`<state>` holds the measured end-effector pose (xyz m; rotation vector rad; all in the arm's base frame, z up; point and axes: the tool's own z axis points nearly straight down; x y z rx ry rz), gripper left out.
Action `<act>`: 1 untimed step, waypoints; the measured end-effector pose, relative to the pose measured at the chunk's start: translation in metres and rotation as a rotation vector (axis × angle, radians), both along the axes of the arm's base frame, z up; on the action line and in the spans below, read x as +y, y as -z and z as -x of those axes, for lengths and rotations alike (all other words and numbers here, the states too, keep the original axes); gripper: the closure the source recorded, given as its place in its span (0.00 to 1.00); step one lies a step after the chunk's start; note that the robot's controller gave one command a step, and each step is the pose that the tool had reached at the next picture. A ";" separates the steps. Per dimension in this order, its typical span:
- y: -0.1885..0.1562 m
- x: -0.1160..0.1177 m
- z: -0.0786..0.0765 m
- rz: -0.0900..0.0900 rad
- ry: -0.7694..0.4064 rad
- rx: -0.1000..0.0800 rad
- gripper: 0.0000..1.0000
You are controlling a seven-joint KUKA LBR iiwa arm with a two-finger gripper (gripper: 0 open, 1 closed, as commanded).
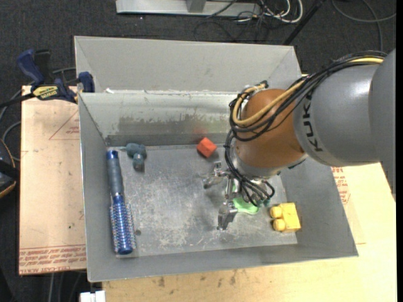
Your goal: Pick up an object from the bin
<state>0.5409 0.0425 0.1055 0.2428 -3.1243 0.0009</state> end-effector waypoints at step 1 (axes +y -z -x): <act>0.024 -0.057 -0.031 -0.001 -0.060 -0.011 0.00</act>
Offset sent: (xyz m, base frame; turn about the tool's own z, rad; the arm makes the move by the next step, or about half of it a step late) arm 0.0295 -0.0532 -0.0224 -0.0671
